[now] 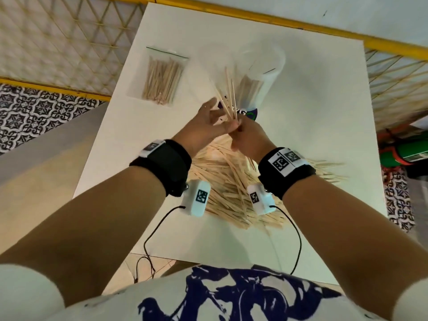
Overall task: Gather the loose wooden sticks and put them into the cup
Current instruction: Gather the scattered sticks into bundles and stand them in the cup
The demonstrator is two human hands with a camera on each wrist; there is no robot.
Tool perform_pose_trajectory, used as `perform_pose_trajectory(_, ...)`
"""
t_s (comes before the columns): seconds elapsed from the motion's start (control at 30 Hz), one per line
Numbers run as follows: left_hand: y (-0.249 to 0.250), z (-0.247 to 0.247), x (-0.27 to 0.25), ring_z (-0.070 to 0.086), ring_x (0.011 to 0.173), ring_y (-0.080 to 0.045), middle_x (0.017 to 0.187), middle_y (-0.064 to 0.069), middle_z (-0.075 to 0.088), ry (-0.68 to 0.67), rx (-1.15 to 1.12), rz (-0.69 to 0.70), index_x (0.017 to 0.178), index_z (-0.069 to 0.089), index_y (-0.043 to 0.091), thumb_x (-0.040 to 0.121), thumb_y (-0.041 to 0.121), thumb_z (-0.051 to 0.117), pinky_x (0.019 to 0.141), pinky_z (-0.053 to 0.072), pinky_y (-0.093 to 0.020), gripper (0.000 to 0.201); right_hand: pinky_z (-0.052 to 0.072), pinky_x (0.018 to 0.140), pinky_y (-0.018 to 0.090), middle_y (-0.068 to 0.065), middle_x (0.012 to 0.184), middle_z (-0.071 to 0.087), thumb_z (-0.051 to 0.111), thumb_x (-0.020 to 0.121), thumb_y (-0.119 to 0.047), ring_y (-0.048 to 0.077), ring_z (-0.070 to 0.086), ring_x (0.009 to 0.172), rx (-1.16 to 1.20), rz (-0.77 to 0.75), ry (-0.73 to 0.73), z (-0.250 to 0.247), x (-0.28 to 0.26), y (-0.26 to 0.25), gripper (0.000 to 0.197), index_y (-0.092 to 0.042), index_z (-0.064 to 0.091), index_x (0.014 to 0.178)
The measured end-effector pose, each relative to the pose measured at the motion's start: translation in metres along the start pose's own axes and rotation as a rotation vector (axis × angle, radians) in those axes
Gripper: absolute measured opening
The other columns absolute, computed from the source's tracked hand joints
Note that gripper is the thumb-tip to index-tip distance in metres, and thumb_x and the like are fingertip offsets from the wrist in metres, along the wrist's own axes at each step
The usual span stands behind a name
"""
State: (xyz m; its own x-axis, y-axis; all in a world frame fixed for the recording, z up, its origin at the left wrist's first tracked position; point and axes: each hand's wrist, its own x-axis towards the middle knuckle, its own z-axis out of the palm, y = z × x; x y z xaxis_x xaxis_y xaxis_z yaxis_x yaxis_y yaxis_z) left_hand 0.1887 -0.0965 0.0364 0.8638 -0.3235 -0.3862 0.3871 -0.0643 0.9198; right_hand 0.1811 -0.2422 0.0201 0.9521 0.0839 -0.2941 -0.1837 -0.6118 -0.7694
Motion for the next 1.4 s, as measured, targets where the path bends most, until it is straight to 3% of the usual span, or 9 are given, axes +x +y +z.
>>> perform_pose_trajectory(0.27, 0.015, -0.008, -0.008, 0.059, 0.085, -0.021, 0.098, 0.007, 0.067, -0.409, -0.097, 0.129, 0.133, 0.034, 0.005, 0.060, 0.037, 0.086, 0.081, 0.051, -0.034, 0.096, 0.040, 0.039, 0.024, 0.008, 0.060, 0.051, 0.038, 0.097, -0.008, 0.015, 0.045, 0.041, 0.208, 0.055, -0.150, -0.006, 0.000, -0.016, 0.020, -0.003, 0.056, 0.104)
perform_pose_trajectory(0.5, 0.016, 0.006, -0.003, 0.068, 0.093, -0.024, 0.098, -0.006, 0.072, 0.175, 0.001, 0.199, 0.094, 0.065, 0.022, 0.074, 0.050, 0.069, 0.090, 0.052, -0.049, 0.034, 0.038, 0.042, 0.022, 0.003, 0.058, 0.052, 0.051, 0.097, -0.022, 0.013, 0.043, 0.044, 0.106, -0.010, -0.198, -0.005, -0.005, -0.029, 0.026, -0.019, 0.050, 0.071)
perform_pose_trajectory(0.57, 0.020, 0.007, -0.003, 0.066, 0.094, -0.025, 0.102, -0.007, 0.070, 0.079, 0.001, 0.211, 0.094, 0.064, 0.029, 0.079, 0.043, 0.065, 0.091, 0.052, -0.047, 0.020, 0.036, 0.045, 0.026, 0.003, 0.056, 0.048, 0.049, 0.096, -0.018, 0.015, 0.040, 0.045, 0.150, 0.006, -0.177, -0.004, -0.003, -0.032, 0.030, -0.016, 0.048, 0.066)
perform_pose_trajectory(0.73, 0.015, -0.003, -0.004, 0.053, 0.114, -0.007, 0.132, -0.002, 0.053, -0.205, -0.092, 0.090, 0.140, 0.027, 0.014, 0.066, 0.014, 0.066, 0.093, 0.043, -0.023, 0.084, 0.026, 0.046, 0.026, 0.002, 0.055, 0.038, 0.036, 0.094, -0.005, 0.014, 0.030, 0.045, 0.211, 0.118, -0.215, -0.006, 0.000, -0.033, 0.021, -0.011, 0.045, 0.075)
perform_pose_trajectory(0.9, 0.017, 0.004, -0.005, 0.066, 0.104, -0.017, 0.107, -0.004, 0.072, 0.196, -0.012, 0.146, 0.104, 0.064, 0.018, 0.079, 0.052, 0.063, 0.099, 0.048, -0.041, 0.042, 0.034, 0.044, 0.026, 0.001, 0.057, 0.043, 0.048, 0.097, -0.019, 0.015, 0.040, 0.048, 0.115, -0.017, -0.196, -0.004, -0.002, -0.039, 0.027, -0.015, 0.045, 0.070)
perform_pose_trajectory(1.07, 0.032, 0.005, -0.013, 0.061, 0.065, -0.008, 0.074, 0.009, 0.067, 0.100, -0.028, 0.186, 0.089, 0.064, 0.011, 0.097, 0.036, 0.047, 0.074, 0.048, -0.023, 0.032, 0.037, 0.050, 0.028, 0.003, 0.054, 0.046, 0.050, 0.095, -0.014, 0.015, 0.040, 0.046, 0.288, -0.067, -0.139, -0.014, 0.000, -0.048, 0.022, -0.011, 0.053, 0.074)
perform_pose_trajectory(1.13, 0.030, 0.004, -0.014, 0.062, 0.096, 0.004, 0.095, 0.018, 0.070, 0.076, -0.194, 0.058, 0.104, 0.062, 0.017, 0.100, 0.047, 0.033, 0.095, 0.039, -0.025, 0.041, 0.040, 0.051, 0.029, -0.001, 0.053, 0.047, 0.053, 0.096, -0.030, 0.014, 0.040, 0.045, 0.308, -0.101, -0.029, -0.027, 0.006, -0.056, 0.024, -0.015, 0.053, 0.078)
perform_pose_trajectory(1.2, 0.019, -0.001, -0.010, 0.037, 0.138, -0.017, 0.143, 0.000, 0.050, 0.126, -0.420, -0.152, 0.136, 0.047, 0.015, 0.095, 0.062, 0.023, 0.116, 0.023, -0.042, 0.067, 0.040, 0.052, 0.030, -0.003, 0.050, 0.047, 0.054, 0.092, -0.040, 0.017, 0.040, 0.045, 0.465, -0.147, 0.148, -0.046, 0.009, -0.072, 0.027, -0.018, 0.051, 0.076)
perform_pose_trajectory(1.4, -0.002, 0.013, -0.001, 0.051, 0.123, -0.038, 0.124, -0.023, 0.058, 0.151, -0.826, -0.526, 0.122, 0.052, -0.001, 0.096, 0.060, 0.025, 0.100, 0.042, -0.048, 0.071, 0.043, 0.056, 0.033, 0.003, 0.052, 0.054, 0.054, 0.094, -0.026, 0.024, 0.048, 0.047, 0.804, -0.279, 0.225, -0.066, 0.007, -0.106, 0.028, -0.013, 0.051, 0.069)
